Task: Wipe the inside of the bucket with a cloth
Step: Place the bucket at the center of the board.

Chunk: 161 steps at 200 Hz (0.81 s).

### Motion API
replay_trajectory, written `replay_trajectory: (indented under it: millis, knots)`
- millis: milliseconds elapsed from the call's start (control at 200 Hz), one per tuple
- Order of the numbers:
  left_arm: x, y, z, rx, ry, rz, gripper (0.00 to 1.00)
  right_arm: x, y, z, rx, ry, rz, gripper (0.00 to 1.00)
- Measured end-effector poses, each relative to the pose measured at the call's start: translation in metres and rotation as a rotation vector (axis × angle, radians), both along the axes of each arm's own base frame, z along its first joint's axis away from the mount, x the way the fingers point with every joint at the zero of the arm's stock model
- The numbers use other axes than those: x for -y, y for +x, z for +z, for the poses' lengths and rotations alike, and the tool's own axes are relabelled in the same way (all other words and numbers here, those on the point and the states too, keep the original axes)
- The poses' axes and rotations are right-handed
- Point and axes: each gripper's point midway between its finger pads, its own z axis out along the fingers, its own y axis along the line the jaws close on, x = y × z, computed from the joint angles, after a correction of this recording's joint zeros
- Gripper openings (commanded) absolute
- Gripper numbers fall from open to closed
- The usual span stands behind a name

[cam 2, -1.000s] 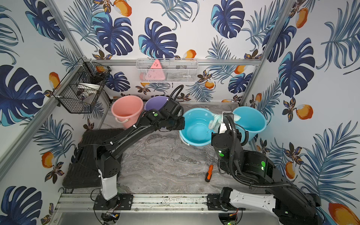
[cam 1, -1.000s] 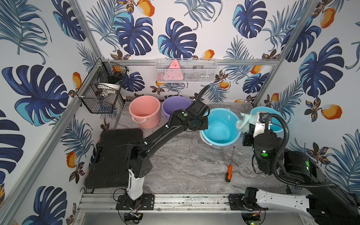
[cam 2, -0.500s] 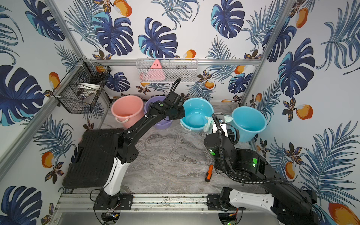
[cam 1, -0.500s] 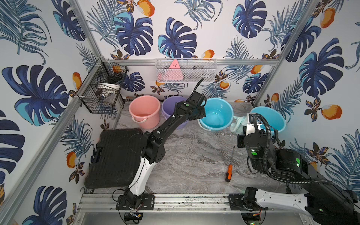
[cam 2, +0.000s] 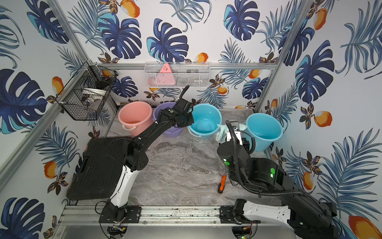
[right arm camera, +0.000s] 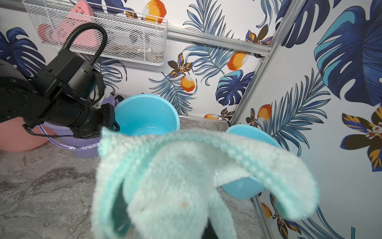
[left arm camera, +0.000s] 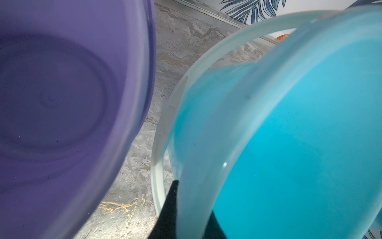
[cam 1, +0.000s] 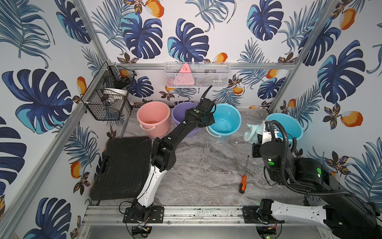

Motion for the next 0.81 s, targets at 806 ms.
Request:
replay_trajectory:
  millis: [806]
  knots:
    - [-0.006, -0.009, 0.057, 0.059, -0.072, -0.017, 0.42, -0.022, 0.005, -0.021, -0.076, 0.001, 0.065, 0.00]
